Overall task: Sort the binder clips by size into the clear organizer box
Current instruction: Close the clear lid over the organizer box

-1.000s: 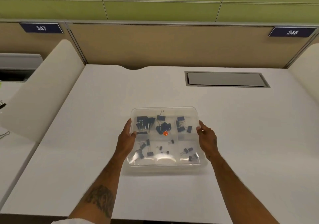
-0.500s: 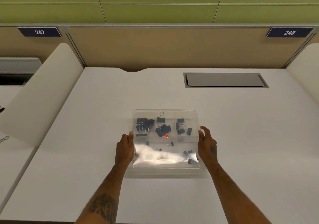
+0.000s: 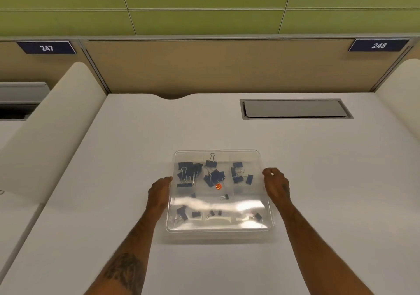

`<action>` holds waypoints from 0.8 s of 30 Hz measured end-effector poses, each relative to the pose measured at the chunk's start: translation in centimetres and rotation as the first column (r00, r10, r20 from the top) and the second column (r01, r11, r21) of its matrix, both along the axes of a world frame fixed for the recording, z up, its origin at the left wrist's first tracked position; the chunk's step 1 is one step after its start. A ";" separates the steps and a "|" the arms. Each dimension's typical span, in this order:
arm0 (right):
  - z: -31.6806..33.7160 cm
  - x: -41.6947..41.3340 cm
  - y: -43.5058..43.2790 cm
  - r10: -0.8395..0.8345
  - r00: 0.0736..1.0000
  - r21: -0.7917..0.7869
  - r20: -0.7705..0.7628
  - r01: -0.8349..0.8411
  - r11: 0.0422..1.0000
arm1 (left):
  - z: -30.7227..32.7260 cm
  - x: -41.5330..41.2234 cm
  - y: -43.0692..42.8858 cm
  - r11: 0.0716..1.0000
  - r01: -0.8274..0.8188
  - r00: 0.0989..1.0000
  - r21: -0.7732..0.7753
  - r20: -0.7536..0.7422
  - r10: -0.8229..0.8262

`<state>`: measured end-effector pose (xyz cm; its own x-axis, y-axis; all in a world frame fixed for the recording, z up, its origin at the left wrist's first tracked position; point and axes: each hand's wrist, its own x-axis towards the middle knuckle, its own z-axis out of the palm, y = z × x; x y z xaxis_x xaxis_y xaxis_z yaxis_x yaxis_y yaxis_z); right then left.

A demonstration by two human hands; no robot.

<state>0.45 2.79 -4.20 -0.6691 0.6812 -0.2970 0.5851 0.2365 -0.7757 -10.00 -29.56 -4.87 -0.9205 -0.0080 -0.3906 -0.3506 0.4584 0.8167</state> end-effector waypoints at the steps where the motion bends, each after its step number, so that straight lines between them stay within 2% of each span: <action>1: 0.4 -0.9 0.4 0.002 1.000 -0.010 -0.012 -0.002 1.000 | 0.3 -0.9 0.2 1.000 -0.010 1.000 -0.003 0.016 0.010; 3: 1.0 -2.7 0.8 0.000 1.000 -0.007 -0.020 0.000 1.000 | 0.8 -2.6 1.0 0.999 -0.034 0.999 -0.023 0.033 0.035; 7: 1.2 -5.8 1.0 0.003 1.000 0.006 -0.010 -0.003 1.000 | 1.8 -5.2 3.1 0.993 0.003 0.999 -0.114 -0.032 -0.007; 11: 0.6 -7.5 1.2 -0.057 0.998 -0.013 0.007 0.057 0.998 | 1.5 -6.9 4.6 0.988 0.009 1.000 -0.157 -0.013 -0.011; 17: -0.7 -8.0 0.5 -0.116 0.993 -0.041 -0.035 0.114 0.993 | 0.1 -7.5 5.5 0.994 -0.008 1.000 -0.110 -0.017 0.007; 24: -1.1 -8.5 0.8 -0.129 0.992 -0.060 -0.011 0.128 0.990 | -0.6 -7.8 5.5 0.997 0.008 1.000 -0.082 -0.015 -0.010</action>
